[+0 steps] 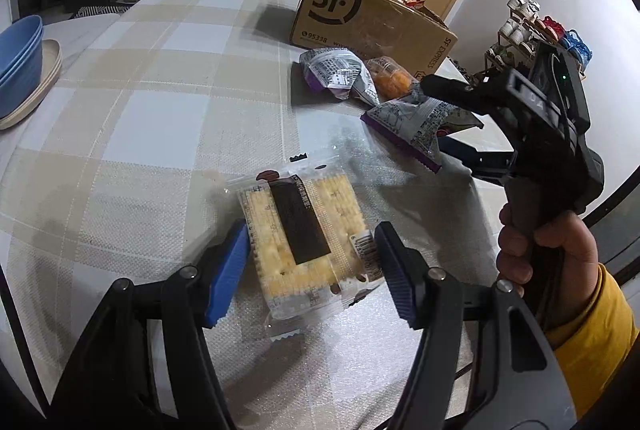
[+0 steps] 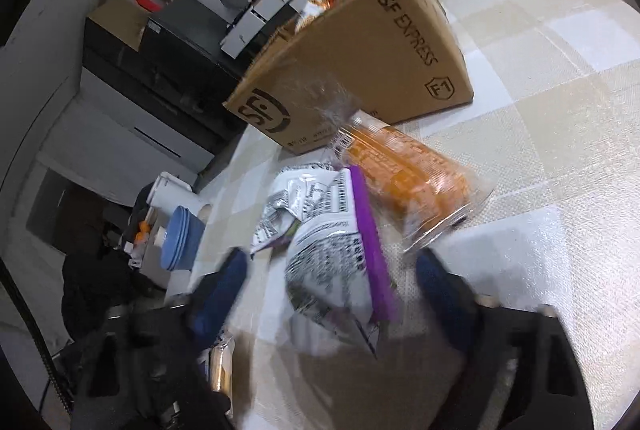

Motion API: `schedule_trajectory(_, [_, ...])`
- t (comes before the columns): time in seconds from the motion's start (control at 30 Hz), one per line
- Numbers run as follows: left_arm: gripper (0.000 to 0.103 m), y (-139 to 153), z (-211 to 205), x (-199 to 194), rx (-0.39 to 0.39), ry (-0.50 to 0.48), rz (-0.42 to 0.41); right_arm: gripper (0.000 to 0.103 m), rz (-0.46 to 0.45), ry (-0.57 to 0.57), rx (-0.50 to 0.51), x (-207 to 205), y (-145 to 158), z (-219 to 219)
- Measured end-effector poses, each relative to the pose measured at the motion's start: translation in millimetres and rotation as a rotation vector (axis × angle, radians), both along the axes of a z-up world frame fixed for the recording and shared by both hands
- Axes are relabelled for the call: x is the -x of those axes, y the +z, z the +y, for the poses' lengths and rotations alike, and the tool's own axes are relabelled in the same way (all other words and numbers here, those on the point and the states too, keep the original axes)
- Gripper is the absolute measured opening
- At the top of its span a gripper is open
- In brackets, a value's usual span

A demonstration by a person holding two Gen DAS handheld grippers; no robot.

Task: Organize snacks
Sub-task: 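Grasp the cracker pack with the left gripper while the right gripper grasps a purple-edged bag, then lift both held packs and carry them over the cardboard box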

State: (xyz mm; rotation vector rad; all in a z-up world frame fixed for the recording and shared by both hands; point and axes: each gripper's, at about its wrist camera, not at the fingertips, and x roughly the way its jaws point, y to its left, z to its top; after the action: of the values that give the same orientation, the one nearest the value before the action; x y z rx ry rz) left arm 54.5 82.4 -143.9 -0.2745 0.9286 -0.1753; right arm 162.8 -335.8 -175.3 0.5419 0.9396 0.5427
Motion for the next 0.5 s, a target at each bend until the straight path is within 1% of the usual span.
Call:
schedule_trajectory(0.07, [0.061, -3.1, -0.4, -1.2, 0.002, -0.003, 0.009, 0.059, 0.005, -0.004, 0.006, -0.2, -0.8, -0.3])
schedule_trajectory(0.1, [0.061, -4.7, -0.9, -1.4, 0.001, -0.001, 0.015, 0.057, 0.01, 0.002, -0.014, 0.0, -2.2, -1.1])
schedule_trajectory(0.13, [0.061, -6.2, -1.3, -1.3, 0.001, -0.001, 0.019, 0.052, 0.011, 0.008, -0.031, 0.8, -4.3, -1.2])
schedule_trajectory(0.23, [0.061, -7.6, -3.8, -1.6, -0.005, -0.005, 0.023, 0.051, -0.025, 0.002, 0.004, 7.9, -2.1, 0.7])
schedule_trajectory(0.37, [0.061, -4.0, -5.5, -1.0, -0.013, -0.008, 0.018, 0.05, -0.047, 0.005, -0.036, 21.7, 2.6, -8.5])
schedule_trajectory(0.5, [0.061, 2.0, -7.3, 2.8, -0.028, -0.006, 0.007, 0.05, -0.083, 0.009, -0.069, 38.7, 14.8, -19.5])
